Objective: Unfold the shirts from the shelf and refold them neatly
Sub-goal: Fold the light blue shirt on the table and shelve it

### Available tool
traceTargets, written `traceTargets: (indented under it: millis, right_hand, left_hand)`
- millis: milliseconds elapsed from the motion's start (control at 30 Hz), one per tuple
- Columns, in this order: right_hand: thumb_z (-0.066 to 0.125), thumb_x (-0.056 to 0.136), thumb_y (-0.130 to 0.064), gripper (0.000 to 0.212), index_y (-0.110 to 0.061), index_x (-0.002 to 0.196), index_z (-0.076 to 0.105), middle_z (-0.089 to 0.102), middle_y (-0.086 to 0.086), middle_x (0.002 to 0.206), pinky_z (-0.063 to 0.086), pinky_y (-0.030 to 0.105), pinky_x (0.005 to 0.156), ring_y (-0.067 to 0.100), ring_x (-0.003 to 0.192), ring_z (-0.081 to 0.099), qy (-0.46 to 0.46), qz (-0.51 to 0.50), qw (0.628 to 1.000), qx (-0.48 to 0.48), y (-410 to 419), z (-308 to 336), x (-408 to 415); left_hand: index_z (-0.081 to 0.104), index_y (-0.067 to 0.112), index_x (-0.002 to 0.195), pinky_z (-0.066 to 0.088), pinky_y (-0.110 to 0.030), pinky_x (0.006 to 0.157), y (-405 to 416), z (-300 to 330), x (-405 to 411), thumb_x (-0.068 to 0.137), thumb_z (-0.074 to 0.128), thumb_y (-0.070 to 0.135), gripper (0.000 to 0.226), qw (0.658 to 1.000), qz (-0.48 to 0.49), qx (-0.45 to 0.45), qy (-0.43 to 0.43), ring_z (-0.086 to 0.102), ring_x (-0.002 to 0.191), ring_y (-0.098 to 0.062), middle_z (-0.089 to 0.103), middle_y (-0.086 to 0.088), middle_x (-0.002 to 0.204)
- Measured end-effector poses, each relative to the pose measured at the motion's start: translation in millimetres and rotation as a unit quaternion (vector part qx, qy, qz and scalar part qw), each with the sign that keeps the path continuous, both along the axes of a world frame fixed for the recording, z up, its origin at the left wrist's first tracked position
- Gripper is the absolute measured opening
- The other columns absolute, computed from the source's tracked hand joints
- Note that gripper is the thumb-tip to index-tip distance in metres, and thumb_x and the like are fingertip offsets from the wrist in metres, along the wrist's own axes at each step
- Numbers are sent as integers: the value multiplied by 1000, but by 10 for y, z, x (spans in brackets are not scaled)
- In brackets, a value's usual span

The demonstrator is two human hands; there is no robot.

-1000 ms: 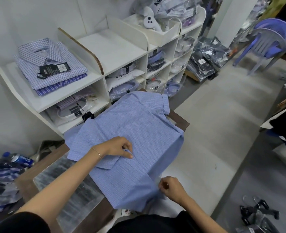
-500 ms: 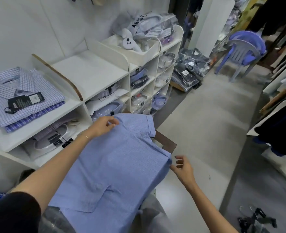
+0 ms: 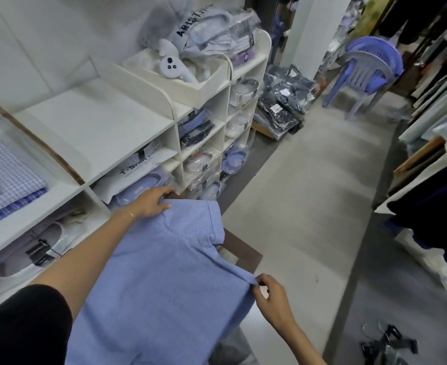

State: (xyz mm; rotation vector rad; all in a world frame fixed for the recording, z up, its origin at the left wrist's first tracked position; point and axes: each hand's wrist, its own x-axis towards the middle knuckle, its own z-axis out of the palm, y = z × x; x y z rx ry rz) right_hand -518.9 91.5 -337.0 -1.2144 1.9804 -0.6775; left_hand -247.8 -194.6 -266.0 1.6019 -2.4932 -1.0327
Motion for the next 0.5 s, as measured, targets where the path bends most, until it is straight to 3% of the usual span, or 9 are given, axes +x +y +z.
traceTargets:
  millis: [67,133,200,233,367,433,500]
  right_hand:
    - [53,91,-18,20,-11,72,53,61,-1,70,42,31,64,17,70,56,-12,16,1000,5,23,-1,-20]
    - [52,94,-23,29,-12,68,45,54,-1,63,35,29,58,13,60,45,-17,21,1000,1,56,33,-26]
    - [55,94,-28,34,-17,65,40,49,-8,59,30,23,55,9,56,39,-20,38,999,-4,78,75,-30]
    - [58,92,-28,35,-19,64,39,49,-12,59,29,22,54,9,56,39,-24,50,998,-1,86,103,-28]
    - [59,75,-18,23,-19,65,37,46,-8,58,27,26,54,10,54,35,-10,78,997,11,113,179,-41]
    - [54,71,-12,22,-19,63,34,41,-7,55,24,26,53,10,53,31,-1,76,997,-7,140,239,-28]
    - [56,73,-5,28,-18,63,33,37,-6,53,24,25,52,9,52,30,0,68,997,-36,196,318,14]
  left_hand:
    - [49,17,132,40,-29,91,-101,-19,-13,88,67,18,48,1000,-12,10,-13,55,116,-28,59,-12,125]
    - [48,21,123,43,-28,73,-169,16,-8,86,70,25,43,999,-29,13,-42,59,90,-24,61,-11,97]
    - [44,17,117,34,-21,55,-195,95,6,85,71,25,42,997,-38,20,-60,49,65,-13,51,-2,72]
    - [45,16,114,30,-19,52,-200,126,21,86,71,23,39,996,-40,20,-72,45,61,-11,48,1,68]
    - [64,16,85,38,-23,61,-183,218,162,86,70,24,10,994,-35,-13,-100,57,74,-20,62,-5,77]
    - [58,20,66,43,-30,66,-127,256,271,86,70,24,23,996,-17,-23,-81,63,67,-20,63,0,67]
    - [55,20,62,43,-30,68,-27,327,370,86,70,23,29,998,2,-41,-47,63,59,-15,61,3,61]
